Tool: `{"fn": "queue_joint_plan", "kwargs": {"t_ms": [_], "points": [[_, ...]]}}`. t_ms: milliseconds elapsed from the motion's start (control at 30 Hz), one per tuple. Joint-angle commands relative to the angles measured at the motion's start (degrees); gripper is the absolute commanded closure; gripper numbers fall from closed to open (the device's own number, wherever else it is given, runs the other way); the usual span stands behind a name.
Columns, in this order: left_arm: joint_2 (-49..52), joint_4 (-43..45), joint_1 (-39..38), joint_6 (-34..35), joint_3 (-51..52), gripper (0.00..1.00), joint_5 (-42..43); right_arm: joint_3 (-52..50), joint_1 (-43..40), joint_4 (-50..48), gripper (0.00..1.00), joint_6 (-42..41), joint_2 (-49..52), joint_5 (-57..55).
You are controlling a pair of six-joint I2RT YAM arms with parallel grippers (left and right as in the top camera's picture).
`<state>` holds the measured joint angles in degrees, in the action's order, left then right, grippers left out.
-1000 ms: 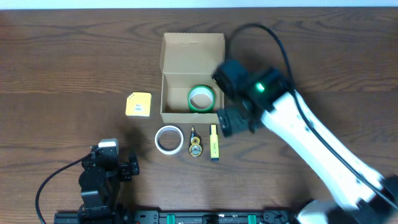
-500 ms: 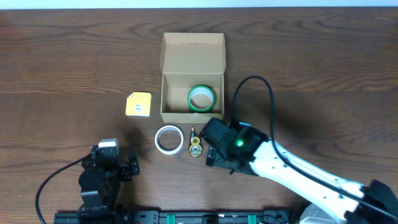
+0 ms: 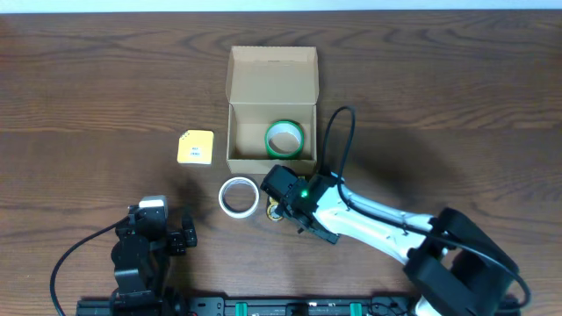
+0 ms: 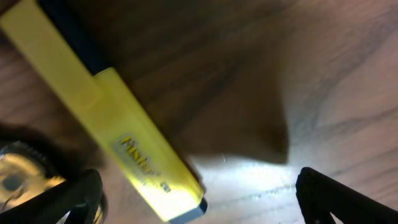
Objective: Pack container
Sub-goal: 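Move the right gripper to the yellow highlighter and grasp it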
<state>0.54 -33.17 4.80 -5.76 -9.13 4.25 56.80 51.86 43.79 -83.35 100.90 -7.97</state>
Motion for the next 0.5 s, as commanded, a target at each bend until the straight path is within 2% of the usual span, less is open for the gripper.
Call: {"fn": "queue_joint_plan", "kwargs": {"t_ms": [0, 167, 400, 467], "points": [[-0.33, 0.04, -0.11, 0.66, 0.39, 0.04, -0.20, -0.13, -1.99, -0.55, 0.01, -0.26, 1.27, -1.70], [-0.33, 0.04, -0.11, 0.66, 0.39, 0.04, -0.20, -0.13, -3.08, -1.46, 0.27, 0.28, 1.36, -1.73], [-0.33, 0.04, -0.11, 0.66, 0.39, 0.04, -0.20, -0.13, -3.08, -1.14, 0.71, 0.31, 1.38, -1.75], [-0.33, 0.04, -0.11, 0.66, 0.39, 0.04, -0.20, -0.13, -3.08, -0.50, 0.76, 0.33, 1.38, -1.73]]}}
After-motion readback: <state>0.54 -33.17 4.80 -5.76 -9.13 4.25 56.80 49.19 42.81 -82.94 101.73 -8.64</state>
